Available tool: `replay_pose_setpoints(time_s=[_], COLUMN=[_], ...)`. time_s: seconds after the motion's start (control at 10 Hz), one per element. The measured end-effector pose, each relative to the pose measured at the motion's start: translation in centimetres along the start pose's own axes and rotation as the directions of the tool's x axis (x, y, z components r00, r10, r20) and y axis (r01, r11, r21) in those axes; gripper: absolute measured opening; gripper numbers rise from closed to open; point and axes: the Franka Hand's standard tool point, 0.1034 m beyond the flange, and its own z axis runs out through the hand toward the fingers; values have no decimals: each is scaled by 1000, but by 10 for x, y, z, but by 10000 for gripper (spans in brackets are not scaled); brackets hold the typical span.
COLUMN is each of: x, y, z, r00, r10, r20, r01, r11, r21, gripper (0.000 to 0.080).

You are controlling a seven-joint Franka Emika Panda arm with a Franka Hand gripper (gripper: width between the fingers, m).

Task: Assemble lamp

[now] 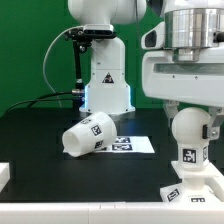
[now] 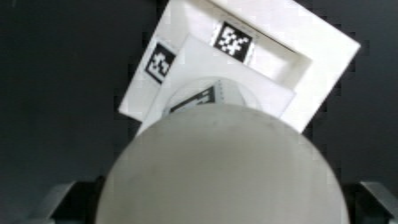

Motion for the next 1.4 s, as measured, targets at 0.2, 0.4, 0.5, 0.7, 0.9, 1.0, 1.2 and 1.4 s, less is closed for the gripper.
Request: replay_pose_setpoints(time_s=[0.2,0.4,0.5,0.7,0.9,1.0,1.2,1.4], x=[-7,-11,-11,-11,-13,-15,-25,-22], y=[0,-5,-5,-5,-2,-2,-5,-4], z=[1,2,2,2,3,4,4,4], r00=[948,765,713,723,821,899,988,994], r10=[315,635,693,682,561,424,109,-8], r20=[44,107,109,108,105,107,111,105], r01=[-315,-638,-695,-685,-563,-426,-113,4], r11=[949,770,718,729,827,905,993,999], r21=[-3,-12,-19,-17,-18,-2,30,44], gripper=[576,576,576,576,671,671,699,699])
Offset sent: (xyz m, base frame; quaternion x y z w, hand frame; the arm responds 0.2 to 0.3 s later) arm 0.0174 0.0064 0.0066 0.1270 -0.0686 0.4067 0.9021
